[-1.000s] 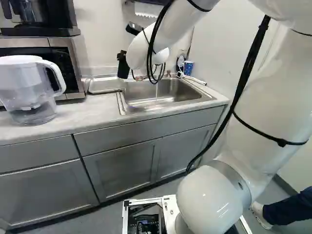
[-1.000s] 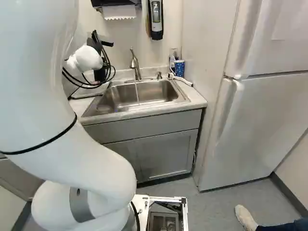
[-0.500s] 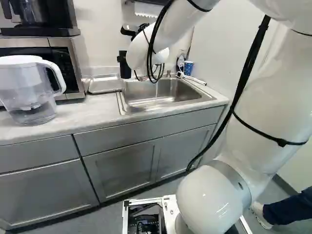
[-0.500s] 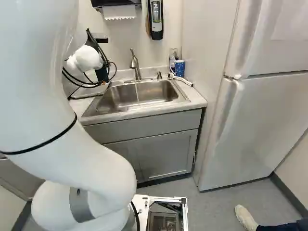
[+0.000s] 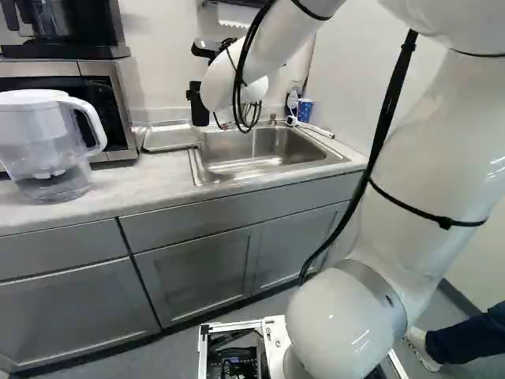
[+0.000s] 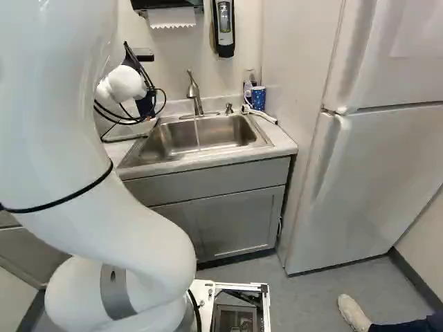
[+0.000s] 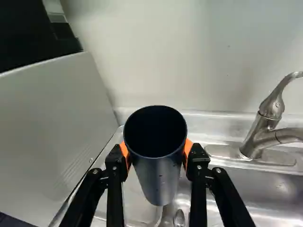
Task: Rinse the cup and place it in the tray
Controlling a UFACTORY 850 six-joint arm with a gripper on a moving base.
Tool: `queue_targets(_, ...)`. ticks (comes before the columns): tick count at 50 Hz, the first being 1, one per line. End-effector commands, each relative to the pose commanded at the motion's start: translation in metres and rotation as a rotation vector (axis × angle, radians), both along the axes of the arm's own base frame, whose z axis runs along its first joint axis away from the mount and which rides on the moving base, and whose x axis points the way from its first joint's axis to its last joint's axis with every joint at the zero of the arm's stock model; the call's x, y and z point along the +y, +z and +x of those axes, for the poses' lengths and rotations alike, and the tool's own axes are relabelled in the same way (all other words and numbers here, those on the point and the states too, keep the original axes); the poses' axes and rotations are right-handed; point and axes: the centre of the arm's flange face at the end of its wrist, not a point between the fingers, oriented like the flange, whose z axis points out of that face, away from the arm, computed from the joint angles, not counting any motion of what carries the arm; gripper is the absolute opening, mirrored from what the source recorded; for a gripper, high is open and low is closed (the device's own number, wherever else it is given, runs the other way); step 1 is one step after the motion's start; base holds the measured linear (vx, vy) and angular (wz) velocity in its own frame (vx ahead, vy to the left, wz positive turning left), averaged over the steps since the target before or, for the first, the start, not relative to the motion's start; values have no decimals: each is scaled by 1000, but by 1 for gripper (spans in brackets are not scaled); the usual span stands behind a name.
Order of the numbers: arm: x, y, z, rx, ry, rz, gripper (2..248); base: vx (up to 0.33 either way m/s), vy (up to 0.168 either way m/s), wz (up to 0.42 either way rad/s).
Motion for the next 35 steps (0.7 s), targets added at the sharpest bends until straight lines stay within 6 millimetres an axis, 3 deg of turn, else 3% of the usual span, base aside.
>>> queue_targets(16, 25, -2, 25, -4, 28, -3, 124, 0, 0, 0)
queue_targets(35, 46, -23, 43, 22, 48, -14, 124, 0, 0, 0)
